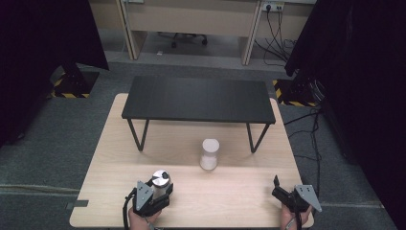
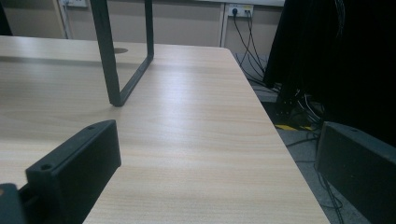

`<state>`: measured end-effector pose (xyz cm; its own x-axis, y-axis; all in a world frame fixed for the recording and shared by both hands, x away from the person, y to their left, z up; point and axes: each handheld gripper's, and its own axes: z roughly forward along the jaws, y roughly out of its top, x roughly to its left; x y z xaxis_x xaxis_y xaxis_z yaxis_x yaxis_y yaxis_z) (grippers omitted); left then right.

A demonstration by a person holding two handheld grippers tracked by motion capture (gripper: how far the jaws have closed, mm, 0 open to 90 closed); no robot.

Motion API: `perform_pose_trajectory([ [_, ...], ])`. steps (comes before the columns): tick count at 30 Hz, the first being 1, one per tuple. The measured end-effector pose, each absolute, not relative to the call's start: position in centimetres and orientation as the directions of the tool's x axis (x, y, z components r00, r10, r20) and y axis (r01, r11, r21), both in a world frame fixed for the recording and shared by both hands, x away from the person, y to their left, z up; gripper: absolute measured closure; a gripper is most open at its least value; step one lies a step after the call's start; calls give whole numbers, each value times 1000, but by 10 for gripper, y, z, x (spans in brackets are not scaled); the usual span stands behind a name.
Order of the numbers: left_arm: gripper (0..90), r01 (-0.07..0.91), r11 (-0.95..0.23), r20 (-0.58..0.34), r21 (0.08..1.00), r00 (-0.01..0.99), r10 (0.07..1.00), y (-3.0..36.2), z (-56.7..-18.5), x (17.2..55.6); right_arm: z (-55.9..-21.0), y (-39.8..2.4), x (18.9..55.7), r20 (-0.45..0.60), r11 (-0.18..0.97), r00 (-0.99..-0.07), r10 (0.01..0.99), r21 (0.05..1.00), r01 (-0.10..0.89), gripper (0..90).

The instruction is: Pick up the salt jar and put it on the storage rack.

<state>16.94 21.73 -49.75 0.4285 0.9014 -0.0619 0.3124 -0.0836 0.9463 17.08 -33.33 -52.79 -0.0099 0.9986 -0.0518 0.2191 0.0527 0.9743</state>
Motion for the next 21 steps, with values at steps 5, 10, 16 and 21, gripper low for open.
perform_pose_trajectory([
  [5, 305, 308, -78, -62, 948, 422, 904, 218, -493, 169, -528, -334, 171, -50, 51, -9, 999, 975, 217, 3],
  [10, 305, 303, -66, -68, 951, 411, 909, 221, -476, 175, -528, -334, 171, -52, 55, -16, 998, 974, 221, 3],
  [16, 305, 294, -49, -73, 954, 390, 918, 224, -451, 188, -528, -334, 171, -50, 52, -16, 999, 974, 219, 3],
  [21, 305, 278, -46, -66, 959, 380, 923, 225, -434, 197, -526, -334, 172, -56, 60, -22, 998, 971, 230, 3],
])
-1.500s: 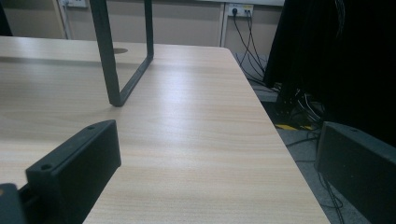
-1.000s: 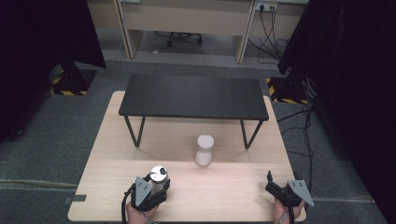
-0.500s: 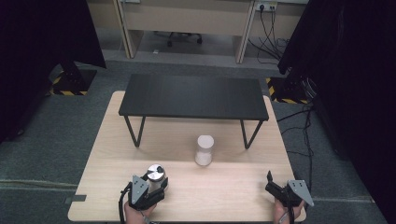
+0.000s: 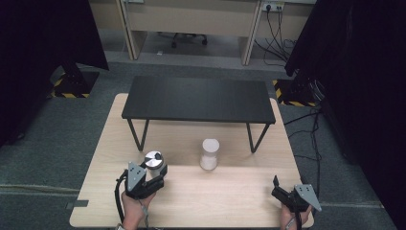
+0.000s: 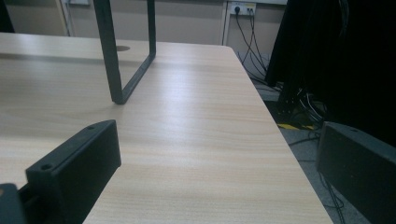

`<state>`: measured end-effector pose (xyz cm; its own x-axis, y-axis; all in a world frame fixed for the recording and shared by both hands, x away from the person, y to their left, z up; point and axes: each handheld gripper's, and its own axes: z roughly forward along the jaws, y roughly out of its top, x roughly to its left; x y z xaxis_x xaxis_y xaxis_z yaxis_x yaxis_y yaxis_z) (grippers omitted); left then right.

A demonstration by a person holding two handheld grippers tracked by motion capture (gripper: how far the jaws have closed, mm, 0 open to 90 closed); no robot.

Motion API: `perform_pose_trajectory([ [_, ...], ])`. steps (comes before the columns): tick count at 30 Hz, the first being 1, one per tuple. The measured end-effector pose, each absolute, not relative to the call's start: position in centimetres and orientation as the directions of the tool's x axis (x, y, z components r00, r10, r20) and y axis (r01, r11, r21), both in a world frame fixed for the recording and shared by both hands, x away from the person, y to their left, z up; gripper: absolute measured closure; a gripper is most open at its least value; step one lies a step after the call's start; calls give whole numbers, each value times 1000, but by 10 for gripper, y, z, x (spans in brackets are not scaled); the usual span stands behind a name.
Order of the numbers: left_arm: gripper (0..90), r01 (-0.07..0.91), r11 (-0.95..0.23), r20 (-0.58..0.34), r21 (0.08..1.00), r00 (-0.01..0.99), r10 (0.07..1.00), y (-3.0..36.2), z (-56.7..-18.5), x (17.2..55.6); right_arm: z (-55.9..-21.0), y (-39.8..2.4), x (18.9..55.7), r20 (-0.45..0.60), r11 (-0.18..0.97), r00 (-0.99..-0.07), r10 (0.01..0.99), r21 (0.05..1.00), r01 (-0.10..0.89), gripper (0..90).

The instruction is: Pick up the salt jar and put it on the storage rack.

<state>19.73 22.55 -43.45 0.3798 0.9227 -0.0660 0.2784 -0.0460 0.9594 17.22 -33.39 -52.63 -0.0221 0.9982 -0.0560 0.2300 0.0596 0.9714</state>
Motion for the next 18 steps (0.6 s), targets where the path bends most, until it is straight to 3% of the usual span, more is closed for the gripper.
perform_pose_trajectory([
  [18, 305, 207, -44, -28, 977, 330, 943, 231, -345, 228, -527, -336, 172, -56, 63, -40, 998, 973, 224, 3],
])
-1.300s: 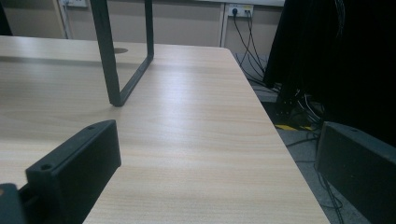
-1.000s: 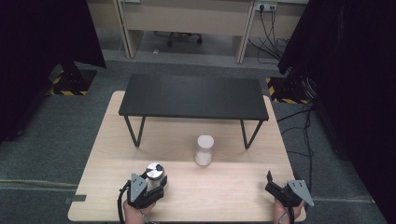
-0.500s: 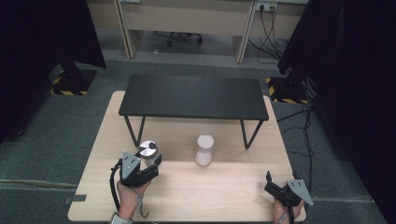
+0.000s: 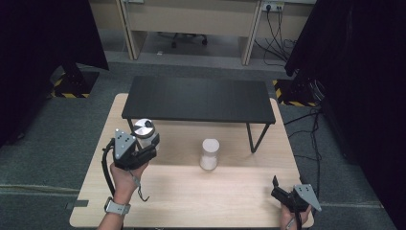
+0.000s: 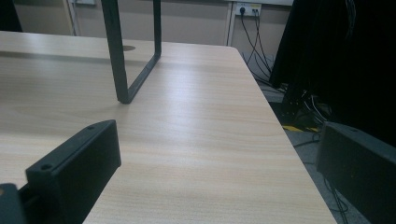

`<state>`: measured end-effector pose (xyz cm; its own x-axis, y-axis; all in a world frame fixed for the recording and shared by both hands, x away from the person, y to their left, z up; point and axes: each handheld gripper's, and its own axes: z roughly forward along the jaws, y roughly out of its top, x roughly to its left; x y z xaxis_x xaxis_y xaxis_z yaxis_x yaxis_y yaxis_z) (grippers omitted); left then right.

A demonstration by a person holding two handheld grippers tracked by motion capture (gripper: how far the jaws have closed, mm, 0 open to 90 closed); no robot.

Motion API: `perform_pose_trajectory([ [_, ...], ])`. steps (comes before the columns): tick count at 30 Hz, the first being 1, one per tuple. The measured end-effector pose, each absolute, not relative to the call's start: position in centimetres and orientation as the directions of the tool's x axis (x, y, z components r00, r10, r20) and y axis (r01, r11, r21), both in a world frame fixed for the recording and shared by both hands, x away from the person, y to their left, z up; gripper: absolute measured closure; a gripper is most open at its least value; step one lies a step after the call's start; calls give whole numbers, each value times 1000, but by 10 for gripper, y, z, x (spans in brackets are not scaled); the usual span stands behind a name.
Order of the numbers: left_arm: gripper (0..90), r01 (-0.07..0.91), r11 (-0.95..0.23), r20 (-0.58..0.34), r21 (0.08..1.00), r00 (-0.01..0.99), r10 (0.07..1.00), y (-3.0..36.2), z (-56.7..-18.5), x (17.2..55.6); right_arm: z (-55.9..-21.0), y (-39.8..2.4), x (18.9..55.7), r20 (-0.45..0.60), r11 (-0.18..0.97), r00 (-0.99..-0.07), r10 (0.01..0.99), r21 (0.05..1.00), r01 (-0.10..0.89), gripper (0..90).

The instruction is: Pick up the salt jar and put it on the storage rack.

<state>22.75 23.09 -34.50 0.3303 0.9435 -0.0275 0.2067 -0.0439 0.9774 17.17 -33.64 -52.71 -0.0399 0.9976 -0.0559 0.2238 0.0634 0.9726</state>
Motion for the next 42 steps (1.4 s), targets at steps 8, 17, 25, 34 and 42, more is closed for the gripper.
perform_pose_trajectory([
  [8, 305, 202, -27, -38, 979, 310, 950, 236, -323, 249, -528, -337, 171, -46, 54, -41, 998, 974, 218, 3],
  [17, 304, 188, -37, -21, 982, 296, 955, 232, -310, 278, -529, -337, 170, -43, 49, -35, 998, 976, 210, 3],
  [25, 305, 183, -30, -28, 983, 306, 952, 218, -303, 311, -530, -337, 169, -39, 44, -28, 999, 979, 201, 3],
  [34, 305, 193, -52, -4, 980, 283, 959, 206, -295, 347, -530, -337, 169, -41, 46, -29, 999, 979, 200, 3],
  [42, 304, 216, -69, 10, 974, 264, 964, 198, -294, 369, -531, -338, 169, -44, 49, -31, 999, 980, 194, 3],
])
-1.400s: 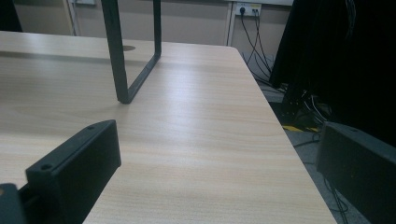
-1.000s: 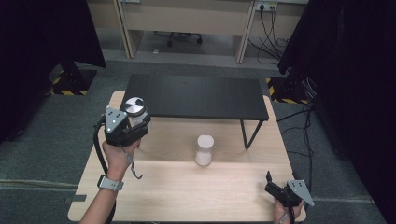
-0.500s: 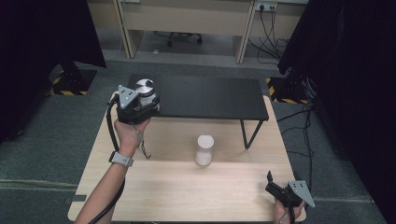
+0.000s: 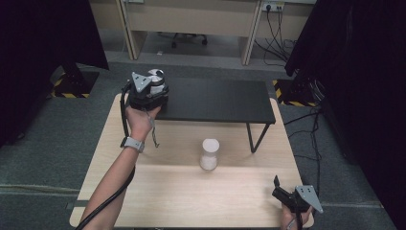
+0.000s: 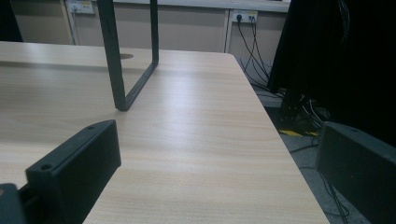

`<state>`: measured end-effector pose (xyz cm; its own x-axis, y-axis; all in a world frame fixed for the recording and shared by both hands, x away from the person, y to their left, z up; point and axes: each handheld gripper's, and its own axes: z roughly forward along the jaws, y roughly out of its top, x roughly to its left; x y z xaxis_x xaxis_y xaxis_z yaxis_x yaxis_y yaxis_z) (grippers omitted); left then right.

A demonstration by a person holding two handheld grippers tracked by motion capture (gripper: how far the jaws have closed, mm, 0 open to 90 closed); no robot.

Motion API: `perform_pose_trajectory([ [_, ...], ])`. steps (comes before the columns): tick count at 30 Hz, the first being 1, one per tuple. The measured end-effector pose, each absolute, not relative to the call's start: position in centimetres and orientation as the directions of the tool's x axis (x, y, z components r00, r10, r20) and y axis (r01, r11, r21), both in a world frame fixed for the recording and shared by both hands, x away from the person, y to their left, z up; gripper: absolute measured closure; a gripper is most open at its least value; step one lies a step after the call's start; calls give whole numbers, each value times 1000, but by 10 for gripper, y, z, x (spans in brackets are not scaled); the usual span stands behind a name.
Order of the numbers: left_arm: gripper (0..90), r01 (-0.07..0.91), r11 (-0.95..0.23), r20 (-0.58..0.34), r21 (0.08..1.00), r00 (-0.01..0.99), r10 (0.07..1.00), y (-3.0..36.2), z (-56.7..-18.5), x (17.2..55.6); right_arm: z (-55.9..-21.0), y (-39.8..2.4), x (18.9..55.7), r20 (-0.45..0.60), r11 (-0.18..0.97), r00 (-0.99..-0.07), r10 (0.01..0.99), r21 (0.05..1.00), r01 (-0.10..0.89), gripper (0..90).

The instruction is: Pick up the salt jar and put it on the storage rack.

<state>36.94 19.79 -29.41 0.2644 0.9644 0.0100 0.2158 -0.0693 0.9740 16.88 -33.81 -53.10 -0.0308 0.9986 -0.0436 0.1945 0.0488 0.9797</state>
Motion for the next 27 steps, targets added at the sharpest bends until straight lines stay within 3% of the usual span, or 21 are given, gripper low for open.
perform_pose_trajectory([
  [21, 301, 223, -73, 8, 972, 281, 960, 200, -301, 382, -531, -335, 168, -53, 56, -21, 998, 979, 198, 3],
  [22, 292, 223, -73, 8, 972, 281, 960, 200, -301, 382, -531, -335, 168, -53, 56, -21, 998, 979, 198, 3],
  [27, 72, 177, -74, 16, 981, 308, 951, 203, -304, 373, -530, -335, 169, -57, 60, -21, 998, 978, 200, 3],
])
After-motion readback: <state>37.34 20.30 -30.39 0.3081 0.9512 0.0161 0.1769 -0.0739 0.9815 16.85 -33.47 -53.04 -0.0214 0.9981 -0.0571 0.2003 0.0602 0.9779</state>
